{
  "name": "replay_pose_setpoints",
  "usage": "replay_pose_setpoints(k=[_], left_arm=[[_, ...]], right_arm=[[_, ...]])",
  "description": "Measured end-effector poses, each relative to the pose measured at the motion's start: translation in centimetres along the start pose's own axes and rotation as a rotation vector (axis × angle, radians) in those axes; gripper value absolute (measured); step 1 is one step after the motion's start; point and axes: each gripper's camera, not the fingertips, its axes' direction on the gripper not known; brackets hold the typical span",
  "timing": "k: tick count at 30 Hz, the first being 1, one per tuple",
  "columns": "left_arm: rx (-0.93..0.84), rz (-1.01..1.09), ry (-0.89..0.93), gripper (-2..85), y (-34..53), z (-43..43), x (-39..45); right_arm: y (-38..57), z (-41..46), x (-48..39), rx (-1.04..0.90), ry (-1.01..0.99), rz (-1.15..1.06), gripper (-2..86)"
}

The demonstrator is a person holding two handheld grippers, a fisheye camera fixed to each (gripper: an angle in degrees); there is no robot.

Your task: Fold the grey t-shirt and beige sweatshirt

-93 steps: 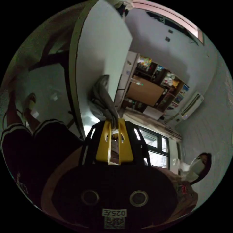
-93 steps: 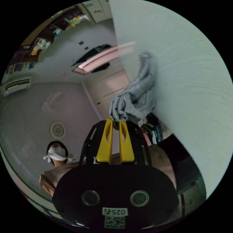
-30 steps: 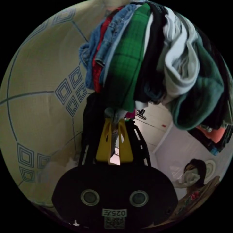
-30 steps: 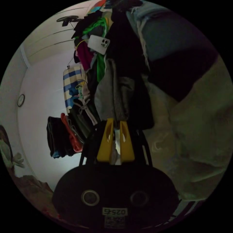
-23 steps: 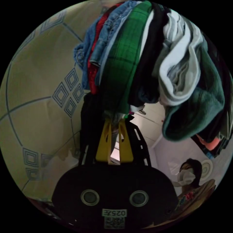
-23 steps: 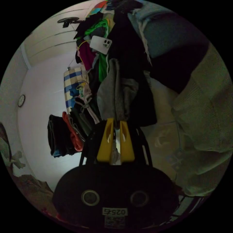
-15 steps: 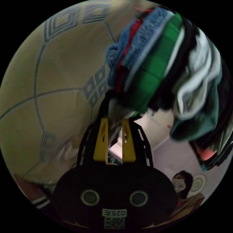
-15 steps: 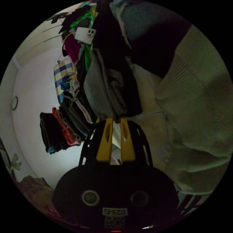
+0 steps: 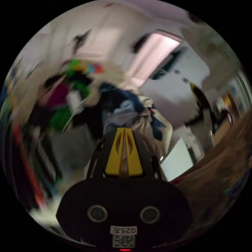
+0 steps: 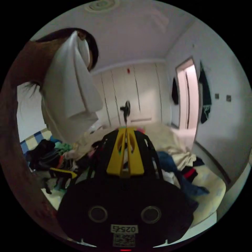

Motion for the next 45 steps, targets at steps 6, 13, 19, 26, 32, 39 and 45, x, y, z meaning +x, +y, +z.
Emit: replay_pose_setpoints(k=[6, 13, 19, 26, 32, 39, 45], left_arm=[[-0.238, 0.052, 0.653, 6.5, -6.0, 20.6, 0.6], [-0.309, 0.165, 0.532, 13.6, -9.1, 36.1, 8.6], [-0.583, 0.206, 0.319, 10.3, -5.0, 46.8, 15.7], [-0.509, 0.133, 0.364, 4.2, -1.4, 43.9, 17.0], [-0.254, 0.071, 0.563, 12.2, 7.2, 32.4, 15.6], [-0.290, 0.278, 0.179, 14.8, 17.8, 22.5, 17.8], [-0.035, 0.134, 0.221, 11.4, 21.9, 17.2, 14.4]], right_arm=[[1.9, 4.3, 8.2, -0.051, -0.119, 0.235, 10.8], [9.6, 11.9, 14.9, -0.419, 0.054, 0.413, 16.4], [12.9, 19.4, 16.5, -0.700, 0.066, 0.529, 12.5], [10.8, 14.9, 13.8, -0.648, -0.264, 0.794, -0.2], [11.1, 1.5, 6.4, -0.165, -0.830, 1.069, -0.7], [7.3, -7.9, -6.0, 0.124, -1.158, 1.075, -0.7], [-5.1, -12.7, -19.3, 0.192, -1.506, 0.820, -0.8]])
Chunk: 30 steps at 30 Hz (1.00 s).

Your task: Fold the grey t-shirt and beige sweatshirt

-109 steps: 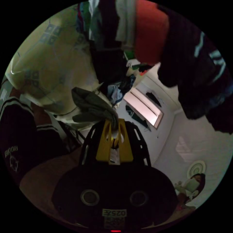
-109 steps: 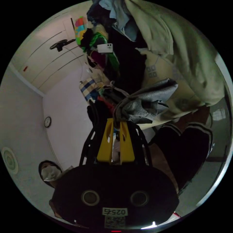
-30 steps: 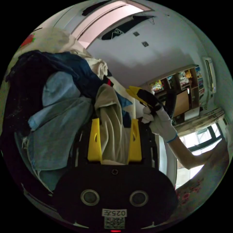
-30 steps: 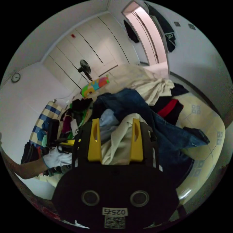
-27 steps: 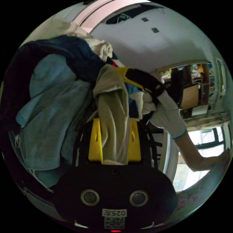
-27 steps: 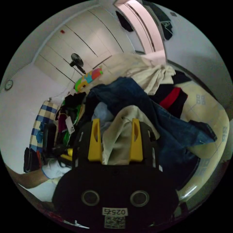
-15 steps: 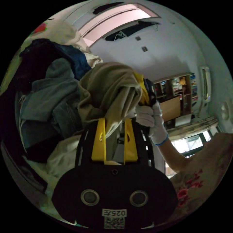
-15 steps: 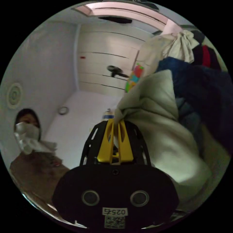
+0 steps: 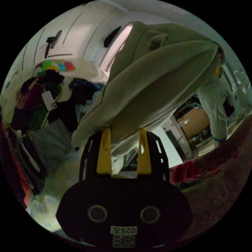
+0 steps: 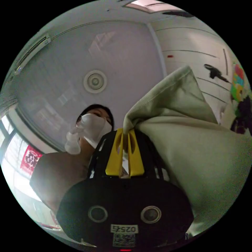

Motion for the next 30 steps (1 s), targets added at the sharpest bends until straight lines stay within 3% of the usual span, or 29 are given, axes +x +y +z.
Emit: replay_pose_setpoints(k=[5, 8, 12, 15, 18, 20, 22, 26, 30], left_arm=[[0.165, 0.080, -0.324, 8.7, 0.5, -11.4, 1.6], [0.373, 0.154, -0.232, 6.6, 0.6, -17.5, 1.4], [0.465, 0.282, -0.201, 9.6, -0.3, -19.8, 2.3], [0.394, 0.378, -0.004, 13.3, -1.3, -17.7, 3.5], [0.274, 0.437, 0.394, 14.7, -2.2, -12.3, 4.2], [0.214, 0.468, 0.799, 8.0, -2.1, -7.0, 5.5], [0.180, 0.457, 1.038, 0.2, -1.5, -3.1, 7.4], [0.026, 0.553, 1.052, -1.1, 1.5, 4.2, 14.2], [0.000, 0.575, 1.057, -1.2, 4.3, 7.3, 17.8]], right_arm=[[2.3, 13.0, -6.1, 0.010, -0.212, -0.103, -0.7], [4.1, 16.2, -9.7, 0.107, -0.314, -0.168, -0.8], [7.5, 17.6, -14.7, 0.232, -0.279, -0.208, -0.7], [11.2, 19.7, -21.3, 0.213, -0.113, -0.398, -0.7], [14.7, 23.3, -27.5, 0.122, -0.001, -0.588, -0.7], [17.5, 25.9, -31.5, 0.119, 0.094, -0.683, -0.6], [19.9, 27.5, -34.1, 0.128, 0.216, -0.750, -0.6], [25.9, 30.3, -39.2, 0.181, 0.504, -0.907, -0.5], [30.3, 31.2, -44.0, 0.250, 0.642, -1.019, -0.3]])
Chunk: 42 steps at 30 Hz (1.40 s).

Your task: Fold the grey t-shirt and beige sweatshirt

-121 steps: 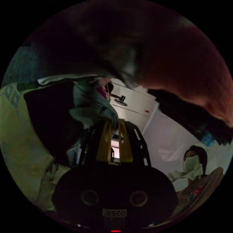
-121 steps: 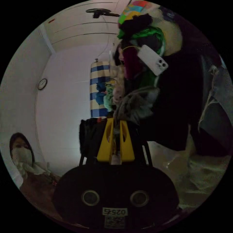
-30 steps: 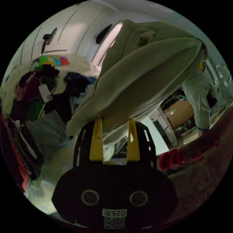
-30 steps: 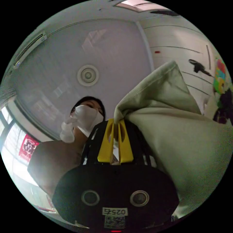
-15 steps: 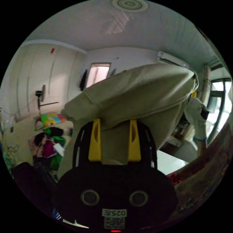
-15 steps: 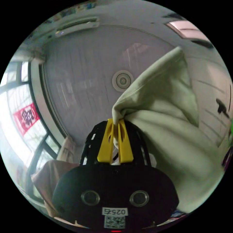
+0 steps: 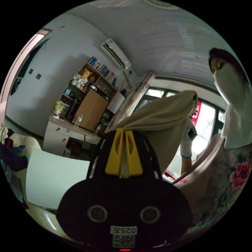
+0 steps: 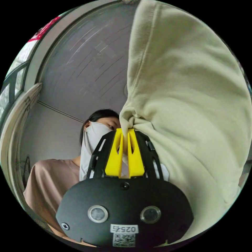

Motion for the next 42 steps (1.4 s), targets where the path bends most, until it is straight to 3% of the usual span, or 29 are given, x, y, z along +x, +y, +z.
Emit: replay_pose_setpoints(k=[3, 5, 6, 8, 9, 13, 15, 17, 21, 24, 28, 32, 35, 37, 40, 42], left_arm=[[0.179, -0.046, -0.067, -1.1, -0.6, -0.4, 0.2], [0.284, -0.028, -0.090, -1.0, -1.9, 0.0, 1.2], [0.291, -0.018, -0.088, -1.0, -2.2, 0.5, 1.4], [0.274, 0.037, -0.045, -0.9, -3.1, 4.4, 1.2], [0.267, 0.035, -0.031, -0.9, -3.4, 5.7, 0.9], [0.311, -0.021, 0.031, -0.9, -5.4, 13.8, -4.3], [0.317, -0.056, 0.124, -0.8, -7.1, 16.2, -7.1], [0.351, -0.009, 0.304, -0.9, -8.7, 17.2, -7.9], [0.246, 0.235, 0.356, -0.9, -8.1, 14.5, -5.4], [-0.028, 0.170, 0.234, -0.9, -3.5, 13.3, -7.1], [-0.531, -0.181, -0.159, -1.0, 10.6, 15.2, -16.4], [-0.849, -0.563, -0.140, -1.2, 27.0, 17.5, -28.6], [-1.255, -0.404, -0.235, -1.4, 33.7, 20.2, -30.7], [-1.377, -0.297, -0.242, -1.4, 34.9, 21.3, -31.0], [-1.590, -0.057, -0.286, -1.2, 36.6, 22.6, -31.7], [-1.642, -0.055, -0.269, -0.7, 37.4, 22.6, -32.9]], right_arm=[[-1.6, -4.4, -3.9, 0.048, 0.163, -0.043, -0.1], [-2.6, -8.4, -6.0, 0.076, 0.460, 0.005, -0.1], [-2.8, -9.3, -6.4, 0.077, 0.551, 0.008, -0.2], [-3.3, -12.0, -6.6, 0.027, 0.923, 0.034, -0.3], [-3.4, -12.7, -6.0, 0.021, 0.966, 0.064, -0.4], [-4.0, -18.7, 1.5, 0.065, 0.776, 0.341, -0.5], [-5.5, -18.8, 3.2, 0.083, 0.740, 0.356, -0.5], [-8.3, -15.1, 1.6, 0.001, 0.766, 0.172, -0.5], [-8.5, -8.7, -5.0, -0.114, 0.837, -0.118, -0.5], [-4.3, -6.8, -8.3, -0.167, 0.994, -0.065, -0.3], [7.0, -7.4, -5.9, -0.326, 1.411, 0.398, 0.3], [21.1, -11.9, 1.1, -0.468, 1.545, 0.938, 2.6], [26.5, -13.6, 2.6, -0.511, 1.559, 1.231, 5.6], [26.6, -13.0, 1.4, -0.477, 1.577, 1.299, 6.5], [23.3, -10.3, -2.8, -0.332, 1.767, 1.180, 8.0], [20.6, -8.3, -4.5, -0.260, 1.842, 1.058, 9.7]])
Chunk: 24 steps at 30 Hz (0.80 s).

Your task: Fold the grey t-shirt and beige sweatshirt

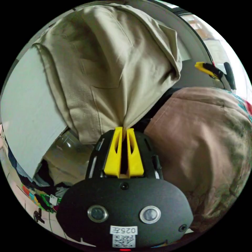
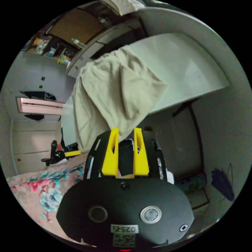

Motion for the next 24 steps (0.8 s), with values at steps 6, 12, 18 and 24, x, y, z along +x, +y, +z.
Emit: replay_pose_setpoints(k=[6, 12, 18, 24], left_arm=[[0.340, -0.308, 0.249, 3.7, 6.7, -6.5, -7.2], [0.614, -0.580, 0.177, 9.5, 7.4, -10.8, -15.2], [0.206, -0.639, 0.070, 8.9, -5.8, -3.3, -17.6], [0.033, -0.549, -0.321, -1.2, -9.7, -1.4, -15.3]], right_arm=[[-5.9, -4.0, -5.8, 0.198, -0.091, -0.147, 13.9], [-15.2, -1.8, -8.3, 0.077, -0.072, -0.284, 15.6], [-19.8, 1.5, -7.3, -0.118, 0.038, -0.292, 16.5], [-18.8, 4.5, -7.6, -0.238, 0.165, -0.365, 5.6]])
